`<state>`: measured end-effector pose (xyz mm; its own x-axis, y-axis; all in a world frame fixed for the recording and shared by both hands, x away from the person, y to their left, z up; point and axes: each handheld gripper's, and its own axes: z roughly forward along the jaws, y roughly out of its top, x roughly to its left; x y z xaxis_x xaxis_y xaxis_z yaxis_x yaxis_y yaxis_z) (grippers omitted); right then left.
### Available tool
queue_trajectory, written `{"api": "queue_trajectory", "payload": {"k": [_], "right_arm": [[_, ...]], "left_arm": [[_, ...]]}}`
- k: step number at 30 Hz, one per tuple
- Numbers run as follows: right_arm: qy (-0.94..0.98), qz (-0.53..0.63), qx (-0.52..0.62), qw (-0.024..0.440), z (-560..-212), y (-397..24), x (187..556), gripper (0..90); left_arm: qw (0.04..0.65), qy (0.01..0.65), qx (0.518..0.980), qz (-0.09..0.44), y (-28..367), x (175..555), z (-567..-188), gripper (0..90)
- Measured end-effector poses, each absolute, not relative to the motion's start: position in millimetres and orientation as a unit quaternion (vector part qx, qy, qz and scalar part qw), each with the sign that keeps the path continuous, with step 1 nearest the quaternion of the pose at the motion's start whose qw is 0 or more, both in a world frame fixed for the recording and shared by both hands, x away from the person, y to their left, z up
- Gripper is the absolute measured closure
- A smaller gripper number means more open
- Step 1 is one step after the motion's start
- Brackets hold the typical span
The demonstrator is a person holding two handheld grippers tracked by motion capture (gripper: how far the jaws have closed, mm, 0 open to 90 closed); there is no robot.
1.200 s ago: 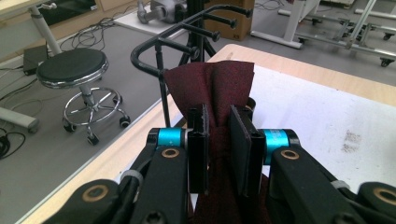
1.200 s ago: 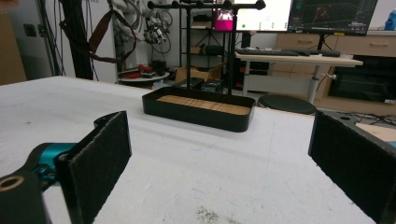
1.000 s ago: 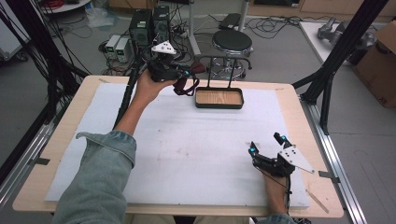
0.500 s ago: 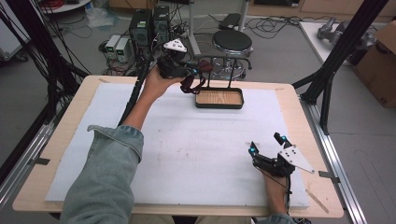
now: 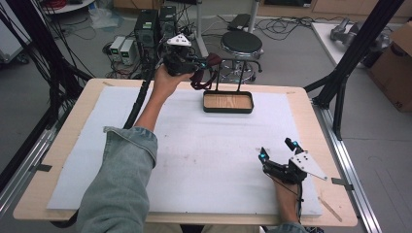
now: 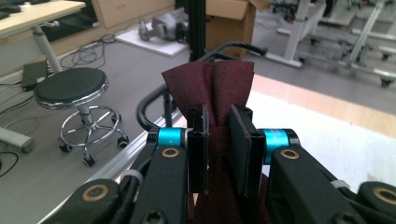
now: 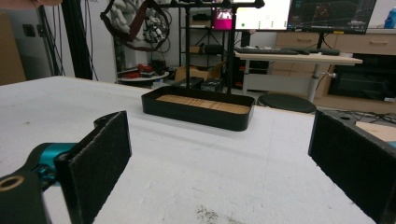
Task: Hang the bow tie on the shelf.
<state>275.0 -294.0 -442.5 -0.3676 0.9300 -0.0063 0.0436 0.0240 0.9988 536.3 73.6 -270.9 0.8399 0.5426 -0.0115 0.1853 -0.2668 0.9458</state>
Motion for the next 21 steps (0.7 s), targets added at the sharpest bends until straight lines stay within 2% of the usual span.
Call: {"api": "queue_trajectory", "payload": {"k": [12,21], "right_arm": [[0.603,0.568,0.402,0.39,-443,-294,275,5.0],[0.604,0.568,0.402,0.389,-443,-294,275,5.0]], "left_arm": [[0.583,0.276,0.746,0.165,74,552,-283,77.2],[0.558,0.328,0.745,0.163,85,562,-293,77.1]]}}
